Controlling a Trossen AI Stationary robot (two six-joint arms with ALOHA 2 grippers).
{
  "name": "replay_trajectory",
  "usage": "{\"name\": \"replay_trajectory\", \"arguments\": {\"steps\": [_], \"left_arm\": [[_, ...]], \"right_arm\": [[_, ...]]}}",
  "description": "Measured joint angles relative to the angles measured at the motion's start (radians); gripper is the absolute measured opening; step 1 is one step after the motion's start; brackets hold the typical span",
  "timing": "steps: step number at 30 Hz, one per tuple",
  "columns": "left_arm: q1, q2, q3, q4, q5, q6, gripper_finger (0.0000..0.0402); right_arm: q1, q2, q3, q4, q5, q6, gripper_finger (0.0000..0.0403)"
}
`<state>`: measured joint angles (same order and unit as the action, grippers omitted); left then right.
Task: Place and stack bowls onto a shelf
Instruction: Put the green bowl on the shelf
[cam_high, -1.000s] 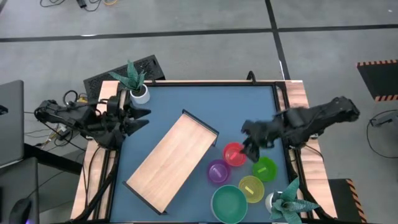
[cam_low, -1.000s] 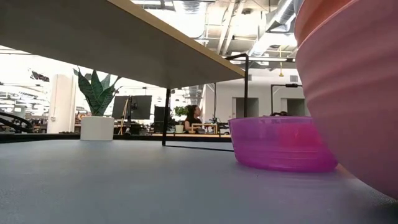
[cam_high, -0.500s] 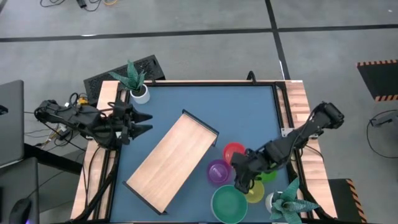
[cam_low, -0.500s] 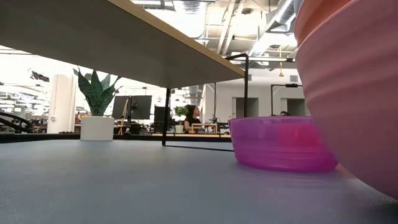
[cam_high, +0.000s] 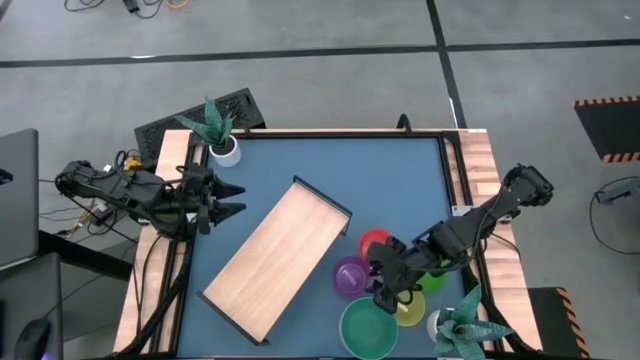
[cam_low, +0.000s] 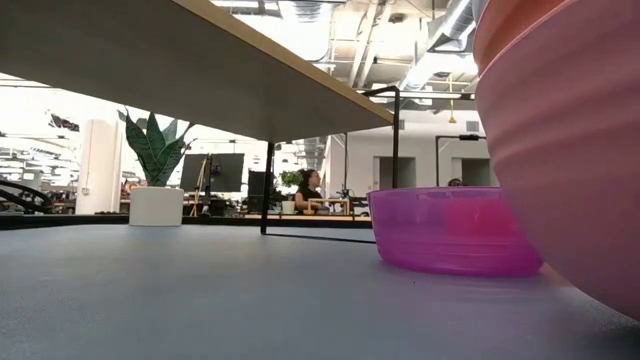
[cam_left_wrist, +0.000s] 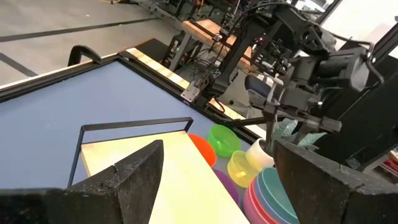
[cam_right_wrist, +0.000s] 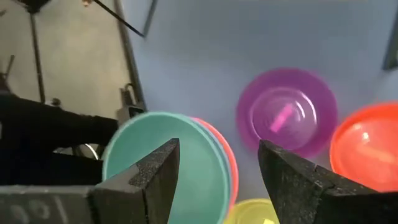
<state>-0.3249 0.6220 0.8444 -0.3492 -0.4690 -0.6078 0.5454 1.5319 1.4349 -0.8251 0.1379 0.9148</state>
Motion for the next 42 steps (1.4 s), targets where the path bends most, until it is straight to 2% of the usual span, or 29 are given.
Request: {"name": "replay_trajectory", "arguments": {"steps": [7, 13, 18, 35, 38, 42], "left_arm": [[0.0, 0.0, 0.0, -0.004, 0.0, -0.009, 0.0287], [0.0, 0.0, 0.0, -0.007, -0.001, -0.017, 0.0286], [0.0, 0.0, 0.0, -0.021, -0.007, -0.03, 0.0286], [0.0, 0.042, -0.001, -0.066, -0.004, -0.048, 0.0286], [0.0, 0.048, -0.001, -0.066, 0.002, -0.048, 0.0286], [0.0, 0.053, -0.001, -0.065, 0.012, -0.048, 0.0286]], "right_arm": [[0.002, 0.117, 0.162, -0.217, -0.001, -0.107, 0.0245], [0.047, 0.199, 0.207, -0.291, -0.002, -0.179, 0.0245], [0.079, 0.232, 0.205, -0.297, -0.003, -0.194, 0.0245], [0.081, 0.373, 0.202, -0.225, -0.026, -0.212, 0.0244], [0.08, 0.374, 0.202, -0.223, -0.03, -0.207, 0.0233], [0.073, 0.371, 0.203, -0.221, -0.029, -0.183, 0.0194]]}}
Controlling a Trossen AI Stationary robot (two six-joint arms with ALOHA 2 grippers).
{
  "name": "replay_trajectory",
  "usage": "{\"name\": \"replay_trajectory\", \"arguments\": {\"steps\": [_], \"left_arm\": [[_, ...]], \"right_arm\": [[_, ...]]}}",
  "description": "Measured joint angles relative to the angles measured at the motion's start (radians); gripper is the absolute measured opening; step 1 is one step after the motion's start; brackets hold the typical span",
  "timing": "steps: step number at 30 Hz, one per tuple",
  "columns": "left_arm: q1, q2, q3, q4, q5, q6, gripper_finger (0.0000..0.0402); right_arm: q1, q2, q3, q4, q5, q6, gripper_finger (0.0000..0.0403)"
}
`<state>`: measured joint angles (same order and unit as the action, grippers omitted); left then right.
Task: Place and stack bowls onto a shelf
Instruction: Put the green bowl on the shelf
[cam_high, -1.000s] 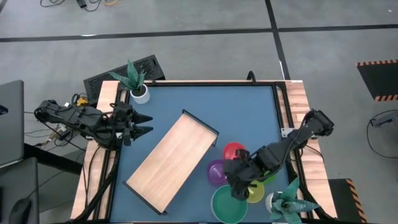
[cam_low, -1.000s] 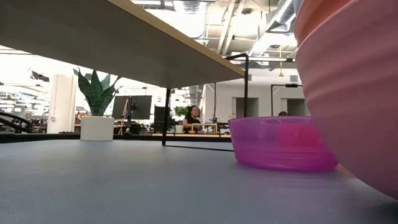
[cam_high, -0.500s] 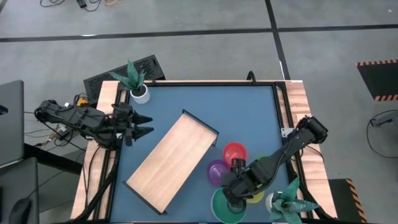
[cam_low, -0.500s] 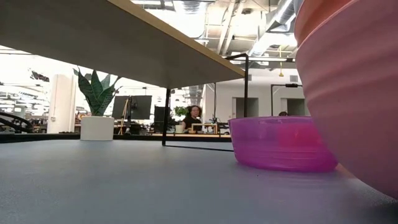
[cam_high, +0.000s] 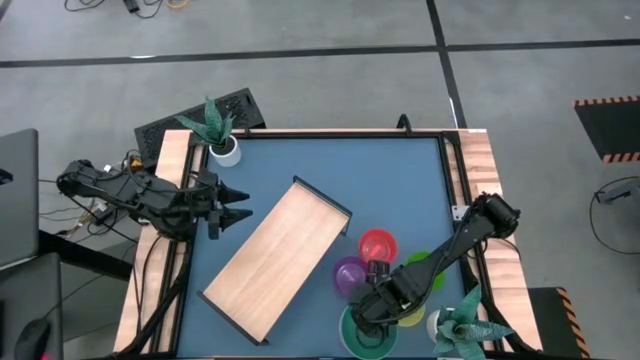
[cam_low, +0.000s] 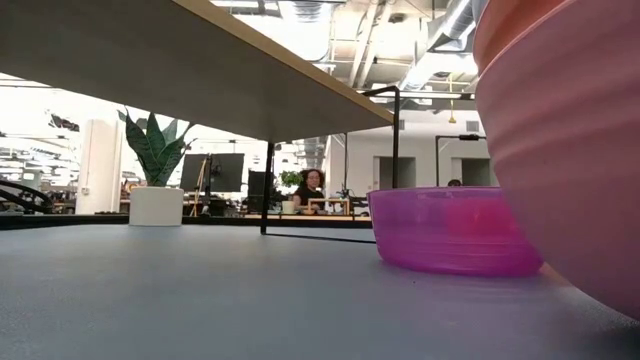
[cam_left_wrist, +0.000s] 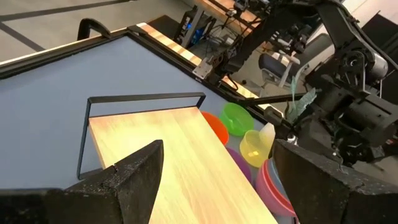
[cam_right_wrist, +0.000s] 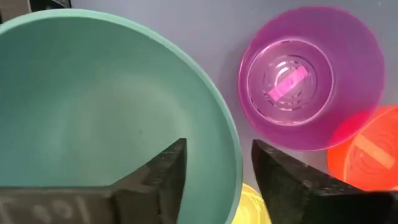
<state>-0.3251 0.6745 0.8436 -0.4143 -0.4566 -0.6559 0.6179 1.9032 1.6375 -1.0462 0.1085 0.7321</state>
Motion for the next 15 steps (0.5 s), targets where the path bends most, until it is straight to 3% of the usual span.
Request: {"name": "replay_trajectory", "arguments": {"steps": [9, 15], "left_arm": [[0.0, 0.0, 0.0, 0.001, 0.001, 0.0, 0.0286], [0.0, 0.0, 0.0, 0.0, 0.002, 0.0, 0.0286]], "right_arm": [[-0.013, -0.004, 0.0, -0.002, -0.011, -0.001, 0.0031], [-0.019, -0.012, 0.008, -0.004, -0.033, 0.001, 0.0031]]}}
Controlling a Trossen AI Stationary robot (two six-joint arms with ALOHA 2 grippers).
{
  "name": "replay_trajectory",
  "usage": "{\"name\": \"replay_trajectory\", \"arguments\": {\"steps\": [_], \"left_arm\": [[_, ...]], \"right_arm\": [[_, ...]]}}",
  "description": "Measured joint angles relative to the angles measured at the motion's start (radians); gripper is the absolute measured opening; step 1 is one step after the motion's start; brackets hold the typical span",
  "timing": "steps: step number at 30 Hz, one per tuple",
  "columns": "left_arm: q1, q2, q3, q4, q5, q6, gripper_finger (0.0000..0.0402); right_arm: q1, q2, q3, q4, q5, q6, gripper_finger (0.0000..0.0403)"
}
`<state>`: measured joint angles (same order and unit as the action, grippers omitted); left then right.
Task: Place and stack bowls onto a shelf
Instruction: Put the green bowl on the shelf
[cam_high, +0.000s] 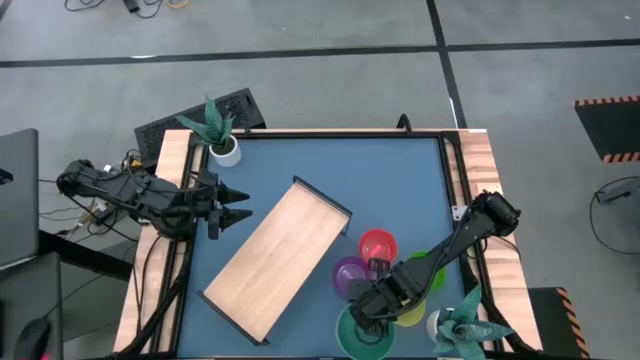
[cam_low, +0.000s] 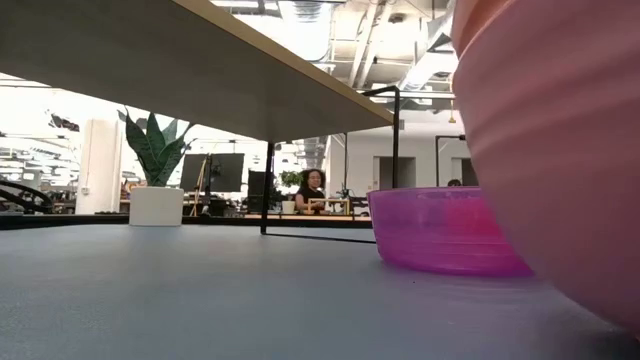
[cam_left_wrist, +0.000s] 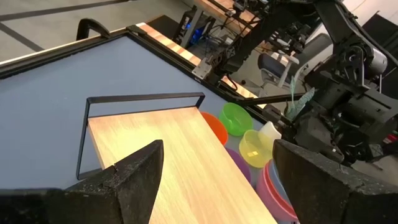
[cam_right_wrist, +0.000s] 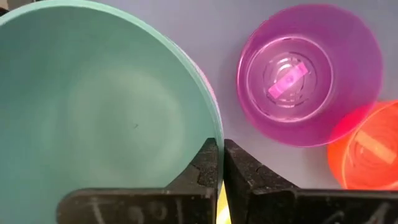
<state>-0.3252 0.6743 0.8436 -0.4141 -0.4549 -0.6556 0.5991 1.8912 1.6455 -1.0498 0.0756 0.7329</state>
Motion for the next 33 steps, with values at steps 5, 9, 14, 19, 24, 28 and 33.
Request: {"name": "replay_trajectory", "arguments": {"steps": [5, 9, 14, 19, 24, 28, 33], "left_arm": [[0.0, 0.0, 0.0, 0.0, 0.001, 0.0, 0.0286], [0.0, 0.0, 0.0, 0.0, 0.001, 0.0, 0.0286], [0.0, 0.0, 0.0, 0.0, 0.001, 0.0, 0.0286], [0.0, 0.0, 0.0, 0.0, 0.001, 0.0, 0.0286], [0.0, -0.001, 0.0, 0.0, 0.057, -0.006, 0.0286], [0.0, -0.001, 0.0, -0.005, 0.16, -0.012, 0.0286], [0.0, -0.001, 0.0, -0.04, 0.187, -0.034, 0.0286]], "right_arm": [[-0.013, -0.002, 0.058, -0.026, -0.011, -0.023, 0.003], [-0.027, -0.001, 0.122, -0.059, -0.032, -0.053, 0.003], [-0.06, -0.001, 0.201, -0.134, -0.051, -0.096, 0.003], [-0.119, -0.001, 0.301, -0.216, -0.054, -0.163, 0.003], [-0.216, -0.001, 0.409, -0.226, -0.051, -0.261, 0.003], [-0.323, -0.002, 0.447, -0.196, -0.046, -0.313, 0.003], [-0.443, 0.015, 0.446, -0.139, -0.048, -0.364, 0.003]]}}
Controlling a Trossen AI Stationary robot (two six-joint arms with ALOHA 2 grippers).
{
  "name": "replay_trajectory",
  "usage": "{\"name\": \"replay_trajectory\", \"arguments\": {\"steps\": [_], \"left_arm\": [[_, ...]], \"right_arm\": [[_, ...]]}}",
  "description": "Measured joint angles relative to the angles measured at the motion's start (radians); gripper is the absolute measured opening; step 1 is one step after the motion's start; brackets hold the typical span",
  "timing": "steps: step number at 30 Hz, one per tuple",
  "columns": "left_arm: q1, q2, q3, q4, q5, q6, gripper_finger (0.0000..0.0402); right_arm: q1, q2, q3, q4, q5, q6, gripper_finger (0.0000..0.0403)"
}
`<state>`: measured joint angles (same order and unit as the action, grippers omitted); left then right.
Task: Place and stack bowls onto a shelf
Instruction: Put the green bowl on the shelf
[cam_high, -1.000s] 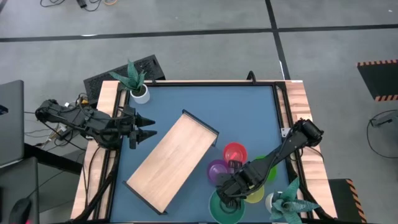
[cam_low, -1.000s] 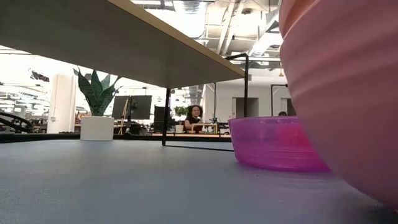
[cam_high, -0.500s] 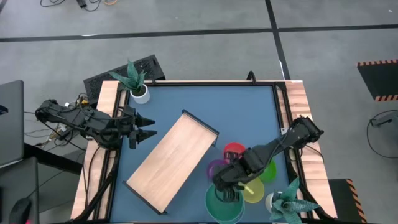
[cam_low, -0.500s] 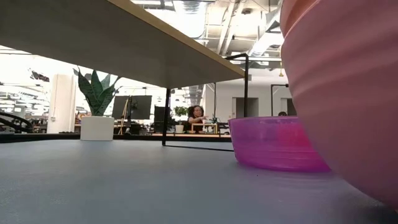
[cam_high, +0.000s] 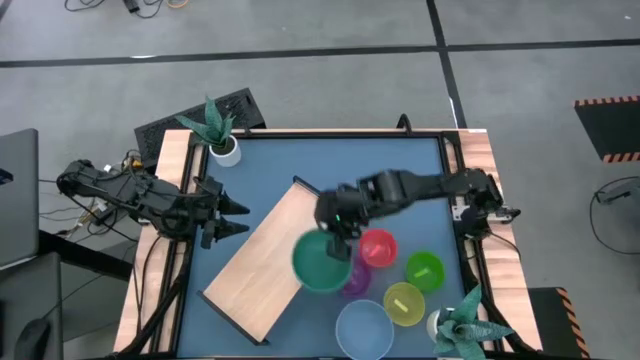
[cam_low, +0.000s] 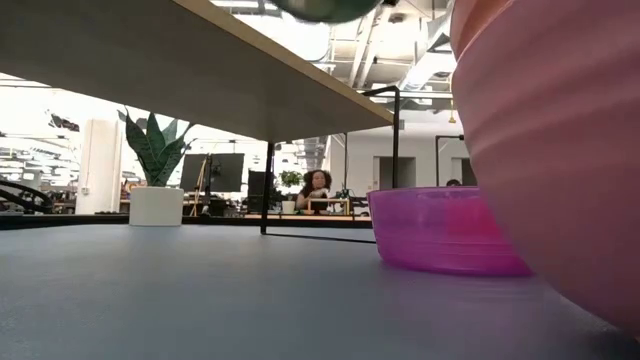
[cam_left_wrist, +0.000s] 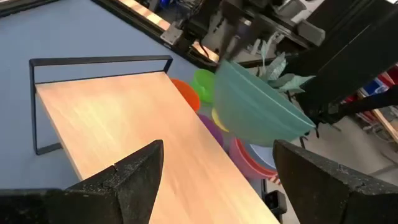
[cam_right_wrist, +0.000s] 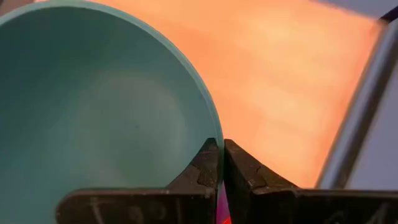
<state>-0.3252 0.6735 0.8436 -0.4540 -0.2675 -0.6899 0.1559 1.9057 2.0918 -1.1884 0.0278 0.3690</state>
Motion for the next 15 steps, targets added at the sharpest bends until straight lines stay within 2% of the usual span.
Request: {"name": "replay_trajectory", "arguments": {"steps": [3, 9, 15], "left_arm": [[0.0, 0.0, 0.0, -0.003, -0.002, 0.011, 0.0286], [0.0, 0.0, 0.0, -0.003, -0.007, 0.013, 0.0286], [0.0, 0.0, 0.0, -0.003, -0.026, -0.003, 0.0286]], "right_arm": [[-0.044, 0.024, 0.0, 0.024, -0.011, -0.03, 0.003], [-0.082, 0.087, 0.0, 0.19, -0.109, -0.055, 0.003], [-0.094, 0.098, 0.0, 0.23, -0.116, -0.052, 0.003]]}}
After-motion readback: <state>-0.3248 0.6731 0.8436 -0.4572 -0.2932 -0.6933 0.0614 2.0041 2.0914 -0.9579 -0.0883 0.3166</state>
